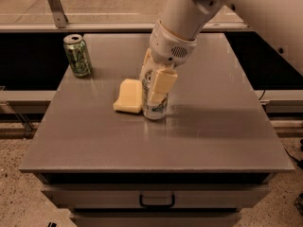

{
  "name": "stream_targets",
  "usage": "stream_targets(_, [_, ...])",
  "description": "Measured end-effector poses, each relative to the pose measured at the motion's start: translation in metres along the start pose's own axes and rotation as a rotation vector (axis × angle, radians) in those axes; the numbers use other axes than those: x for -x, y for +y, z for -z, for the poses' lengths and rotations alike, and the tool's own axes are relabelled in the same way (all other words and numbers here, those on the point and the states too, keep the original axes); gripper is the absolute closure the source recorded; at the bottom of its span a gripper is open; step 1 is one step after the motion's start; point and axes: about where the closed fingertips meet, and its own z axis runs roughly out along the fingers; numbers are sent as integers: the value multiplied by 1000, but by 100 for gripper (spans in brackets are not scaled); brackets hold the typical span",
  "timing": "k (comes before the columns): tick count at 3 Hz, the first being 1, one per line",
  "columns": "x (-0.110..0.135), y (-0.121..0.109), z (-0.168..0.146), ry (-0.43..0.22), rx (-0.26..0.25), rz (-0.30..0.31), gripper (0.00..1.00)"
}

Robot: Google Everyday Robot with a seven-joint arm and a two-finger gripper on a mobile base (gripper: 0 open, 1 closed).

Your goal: Move 7up can near sponge

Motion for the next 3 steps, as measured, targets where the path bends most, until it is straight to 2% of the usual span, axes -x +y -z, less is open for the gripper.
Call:
stream_targets(1, [1,1,-2,-4,6,13,0])
stream_targets(2, [0,2,5,-26,0,19,0])
stream_targets(3, [-14,-1,15,-105,0,8,0])
